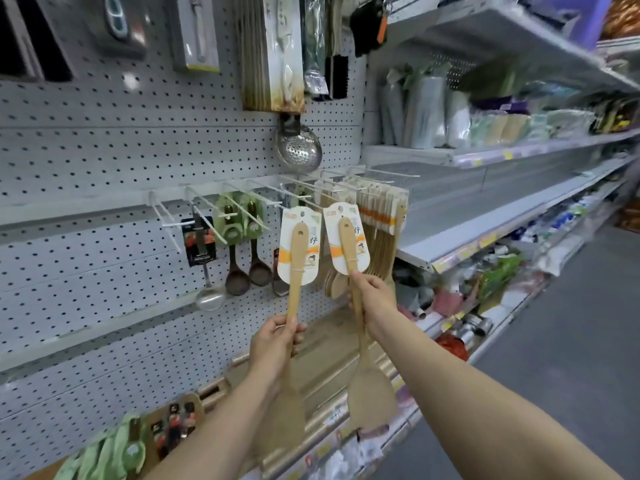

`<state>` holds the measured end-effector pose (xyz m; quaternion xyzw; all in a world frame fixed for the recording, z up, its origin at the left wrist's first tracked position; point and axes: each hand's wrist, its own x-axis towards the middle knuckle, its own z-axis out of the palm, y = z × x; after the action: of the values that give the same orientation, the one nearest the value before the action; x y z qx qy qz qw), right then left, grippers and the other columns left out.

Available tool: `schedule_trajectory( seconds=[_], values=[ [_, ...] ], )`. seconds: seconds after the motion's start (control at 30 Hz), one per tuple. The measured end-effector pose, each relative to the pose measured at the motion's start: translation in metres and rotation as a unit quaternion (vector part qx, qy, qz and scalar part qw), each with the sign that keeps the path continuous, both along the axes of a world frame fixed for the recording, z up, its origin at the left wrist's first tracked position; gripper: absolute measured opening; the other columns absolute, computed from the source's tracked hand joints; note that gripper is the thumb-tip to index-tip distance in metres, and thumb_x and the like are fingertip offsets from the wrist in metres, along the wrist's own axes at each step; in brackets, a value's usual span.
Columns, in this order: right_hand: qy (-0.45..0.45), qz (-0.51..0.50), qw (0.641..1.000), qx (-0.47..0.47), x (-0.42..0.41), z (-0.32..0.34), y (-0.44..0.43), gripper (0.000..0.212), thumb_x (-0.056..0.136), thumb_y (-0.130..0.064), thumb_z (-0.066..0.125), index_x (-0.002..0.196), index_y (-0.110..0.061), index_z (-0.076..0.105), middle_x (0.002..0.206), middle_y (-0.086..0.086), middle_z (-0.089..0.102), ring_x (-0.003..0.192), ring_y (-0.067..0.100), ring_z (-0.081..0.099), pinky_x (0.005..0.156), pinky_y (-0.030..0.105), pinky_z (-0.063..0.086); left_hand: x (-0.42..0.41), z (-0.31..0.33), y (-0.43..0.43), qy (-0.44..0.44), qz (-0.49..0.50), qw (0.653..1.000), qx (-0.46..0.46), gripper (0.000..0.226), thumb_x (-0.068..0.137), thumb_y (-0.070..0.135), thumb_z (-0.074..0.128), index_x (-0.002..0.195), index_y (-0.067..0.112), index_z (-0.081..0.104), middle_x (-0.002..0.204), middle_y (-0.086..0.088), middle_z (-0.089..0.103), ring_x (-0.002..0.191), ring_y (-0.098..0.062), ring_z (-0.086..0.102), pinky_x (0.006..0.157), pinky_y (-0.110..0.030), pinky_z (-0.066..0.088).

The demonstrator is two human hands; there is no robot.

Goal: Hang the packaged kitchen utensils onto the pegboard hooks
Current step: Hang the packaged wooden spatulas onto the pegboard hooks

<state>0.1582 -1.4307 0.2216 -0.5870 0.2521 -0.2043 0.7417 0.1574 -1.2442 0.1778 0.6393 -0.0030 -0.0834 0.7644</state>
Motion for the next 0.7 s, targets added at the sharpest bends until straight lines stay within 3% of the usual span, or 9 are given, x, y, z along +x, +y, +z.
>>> schedule_trajectory(
  seconds=[0.2,0.4,0.53,0.63,0.7],
  values=[
    [0.017,-0.018,1.000,0.005,0.042,-0.022,-0.066,0.027,0.093,-0.036,0.070,0.092,-0.009,0.071,0.080,0.010,0.068,0.074,0.026,0.061,0.084,0.047,0.057,0.036,-0.015,-0.051,-0.006,-0.015,1.000,0.026,0.009,0.097,0.008,0.059,0.106,0.010,0.062,0.087,-0.010,0.076,0.076,-0.019,0.064,0.069,-0.032,0.051],
    [0.027,-0.011,1.000,0.002,0.085,-0.029,-0.133,0.025,0.088,-0.047,0.073,0.087,-0.021,0.076,0.075,0.005,0.075,0.070,0.022,0.068,0.075,0.040,0.060,0.066,-0.024,-0.109,-0.001,0.011,1.000,0.017,0.010,0.095,0.008,0.063,0.105,0.006,0.062,0.093,-0.011,0.077,0.081,-0.021,0.068,0.077,-0.037,0.052],
    [0.038,0.032,0.999,-0.013,0.109,-0.040,-0.178,0.024,0.085,-0.053,0.072,0.079,-0.030,0.076,0.075,-0.005,0.077,0.081,0.024,0.075,0.083,0.046,0.062,0.075,-0.028,-0.156,-0.004,0.060,0.998,0.002,0.012,0.094,0.008,0.063,0.106,0.005,0.061,0.091,-0.009,0.078,0.082,-0.020,0.070,0.080,-0.037,0.053],
    [0.035,0.079,0.996,-0.021,0.124,-0.039,-0.207,0.023,0.089,-0.046,0.071,0.084,-0.024,0.075,0.081,0.002,0.077,0.088,0.029,0.073,0.088,0.048,0.060,0.076,-0.028,-0.192,-0.003,0.092,0.996,-0.001,0.010,0.095,0.007,0.062,0.104,0.006,0.062,0.092,-0.009,0.078,0.083,-0.020,0.069,0.079,-0.034,0.053],
    [0.028,0.110,0.993,-0.028,0.131,-0.038,-0.221,0.023,0.093,-0.040,0.069,0.088,-0.017,0.073,0.084,0.004,0.074,0.087,0.026,0.070,0.086,0.039,0.059,0.076,-0.029,-0.213,-0.009,0.112,0.994,-0.008,0.009,0.095,0.007,0.062,0.103,0.006,0.063,0.092,-0.009,0.078,0.086,-0.022,0.069,0.084,-0.038,0.053]
  ],
)
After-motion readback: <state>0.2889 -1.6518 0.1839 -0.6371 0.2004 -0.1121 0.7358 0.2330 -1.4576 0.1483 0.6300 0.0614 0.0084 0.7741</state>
